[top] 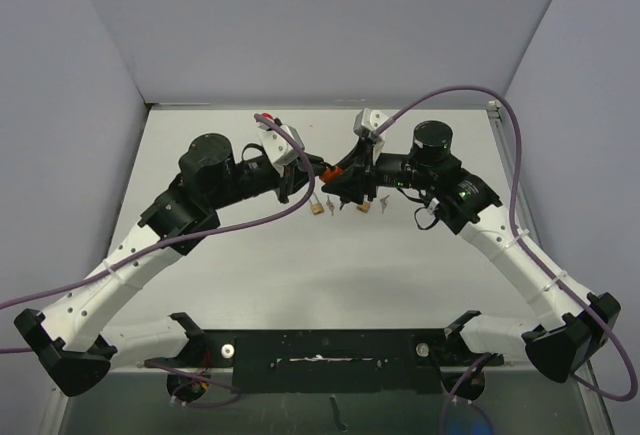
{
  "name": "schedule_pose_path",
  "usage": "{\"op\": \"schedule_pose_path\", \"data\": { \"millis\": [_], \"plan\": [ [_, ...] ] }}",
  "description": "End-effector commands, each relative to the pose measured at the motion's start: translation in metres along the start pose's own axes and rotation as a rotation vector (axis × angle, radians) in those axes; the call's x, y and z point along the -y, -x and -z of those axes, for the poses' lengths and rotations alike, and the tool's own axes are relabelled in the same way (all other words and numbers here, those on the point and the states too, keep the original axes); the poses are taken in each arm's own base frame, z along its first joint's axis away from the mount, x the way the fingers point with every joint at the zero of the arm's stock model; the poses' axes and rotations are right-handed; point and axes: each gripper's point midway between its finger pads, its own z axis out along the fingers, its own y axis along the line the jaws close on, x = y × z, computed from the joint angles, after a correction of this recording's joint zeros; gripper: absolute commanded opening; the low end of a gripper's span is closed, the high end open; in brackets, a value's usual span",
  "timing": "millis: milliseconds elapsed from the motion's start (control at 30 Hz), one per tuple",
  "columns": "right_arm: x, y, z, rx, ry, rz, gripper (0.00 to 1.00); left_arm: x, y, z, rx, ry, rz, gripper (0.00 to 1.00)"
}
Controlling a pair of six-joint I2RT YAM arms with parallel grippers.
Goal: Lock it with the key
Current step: Lock the lock.
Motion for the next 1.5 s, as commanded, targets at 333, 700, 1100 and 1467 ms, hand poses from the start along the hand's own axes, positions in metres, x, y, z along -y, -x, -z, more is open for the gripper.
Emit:
{"op": "schedule_pose_path", "data": {
  "millis": [333, 700, 1100, 1467],
  "plan": [
    [-0.021, 0.079, 0.013, 0.296, 0.004, 0.210, 0.36, 0.020, 0.008, 0.009, -0.025, -0.024, 0.121, 0.00],
    [-0.014, 0.010, 0.006, 0.183, -0.017, 0.105, 0.84, -0.005, 0.033, 0.042, 0.004, 0.069, 0.049, 0.00],
    [-0.023, -0.006, 0.016, 0.193, -0.016, 0.147, 0.74, 0.009, 0.033, 0.062, 0.005, -0.013, 0.067, 0.00],
    [-0.037, -0.008, 0.011, 0.245, 0.078, 0.146, 0.54, 0.035, 0.054, 0.069, 0.096, -0.142, 0.082, 0.00]
  ]
}}
